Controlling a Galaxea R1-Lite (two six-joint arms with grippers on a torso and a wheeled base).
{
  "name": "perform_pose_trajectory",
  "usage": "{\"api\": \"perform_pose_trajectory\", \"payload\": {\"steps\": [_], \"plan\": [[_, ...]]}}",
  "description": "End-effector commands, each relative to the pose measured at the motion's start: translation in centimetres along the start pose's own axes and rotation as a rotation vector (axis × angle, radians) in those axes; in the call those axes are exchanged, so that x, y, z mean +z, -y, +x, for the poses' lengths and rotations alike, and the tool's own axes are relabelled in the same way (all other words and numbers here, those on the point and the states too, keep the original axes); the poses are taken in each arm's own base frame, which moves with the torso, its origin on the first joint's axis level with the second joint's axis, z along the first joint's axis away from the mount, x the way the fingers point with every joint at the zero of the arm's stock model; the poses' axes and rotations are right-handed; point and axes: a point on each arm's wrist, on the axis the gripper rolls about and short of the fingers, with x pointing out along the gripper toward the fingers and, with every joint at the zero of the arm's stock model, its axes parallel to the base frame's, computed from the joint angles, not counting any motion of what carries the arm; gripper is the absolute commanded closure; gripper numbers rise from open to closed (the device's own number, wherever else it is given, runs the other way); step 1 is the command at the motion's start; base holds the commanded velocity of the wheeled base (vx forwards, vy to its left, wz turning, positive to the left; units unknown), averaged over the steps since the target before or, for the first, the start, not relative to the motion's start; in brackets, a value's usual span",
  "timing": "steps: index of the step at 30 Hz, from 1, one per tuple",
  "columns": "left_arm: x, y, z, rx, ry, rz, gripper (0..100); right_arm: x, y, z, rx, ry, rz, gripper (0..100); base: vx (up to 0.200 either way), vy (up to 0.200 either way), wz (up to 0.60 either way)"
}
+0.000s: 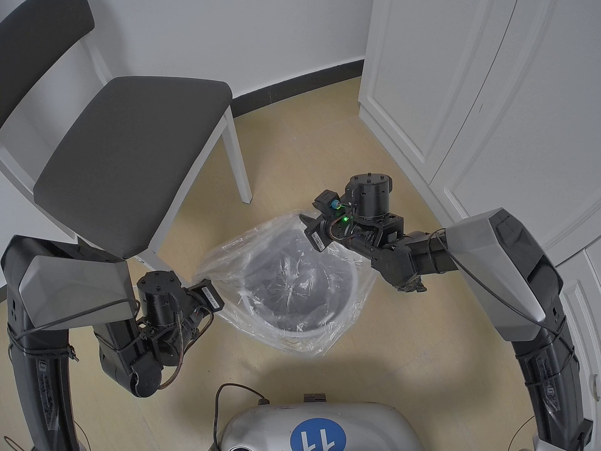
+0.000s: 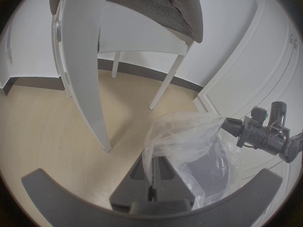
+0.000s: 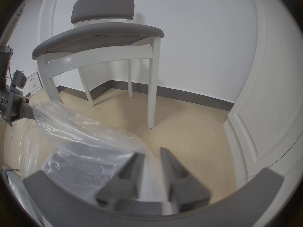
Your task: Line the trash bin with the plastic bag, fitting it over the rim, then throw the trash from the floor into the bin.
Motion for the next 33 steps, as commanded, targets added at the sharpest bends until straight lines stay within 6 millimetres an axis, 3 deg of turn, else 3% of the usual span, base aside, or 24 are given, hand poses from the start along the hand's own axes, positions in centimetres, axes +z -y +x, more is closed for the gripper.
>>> {"api": "perform_pose_trajectory", "payload": {"steps": [1,5,12,13,20,21,25,30,33], "plan": [[-0.1,-0.1,-0.1,0.007,-0.004,0.001,100,0.8,0.8,-1.0,-0.014,0.011,-0.001,0,0.0,0.0,0.0],[-0.7,0.0,-1.1,0.0,-0.043,0.021,100,2.6,1.0,-4.1,0.013,-0.017,-0.016,0,0.0,0.0,0.0],[-1.3,0.6,-2.5,-0.028,-0.089,0.111,100,1.5,0.4,-6.8,0.015,-0.03,-0.014,0,0.0,0.0,0.0],[-1.3,0.6,-2.5,-0.029,-0.089,0.12,0,1.4,0.4,-7.2,0.0,-0.013,-0.002,0,0.0,0.0,0.0],[-1.6,0.6,-2.7,-0.049,-0.115,0.193,0,-0.5,-0.1,-10.3,-0.104,0.019,0.097,0,0.0,0.0,0.0],[-1.7,0.3,-3.7,-0.05,-0.141,0.221,0,-1.3,-0.4,-10.9,-0.126,-0.005,0.123,0,0.0,0.0,0.0],[-0.5,1.9,-6.2,-0.141,-0.136,0.343,0,-2.1,0.6,-11.0,-0.16,-0.016,0.165,0,0.0,0.0,0.0],[0.4,1.7,-8.4,-0.142,-0.187,0.514,0,-3.7,1.0,-11.3,-0.158,-0.059,0.209,0,0.0,0.0,0.0],[0.6,1.4,-9.5,-0.199,-0.247,0.527,0,-4.2,1.4,-10.8,-0.168,-0.061,0.217,0,0.0,0.0,0.0]]}}
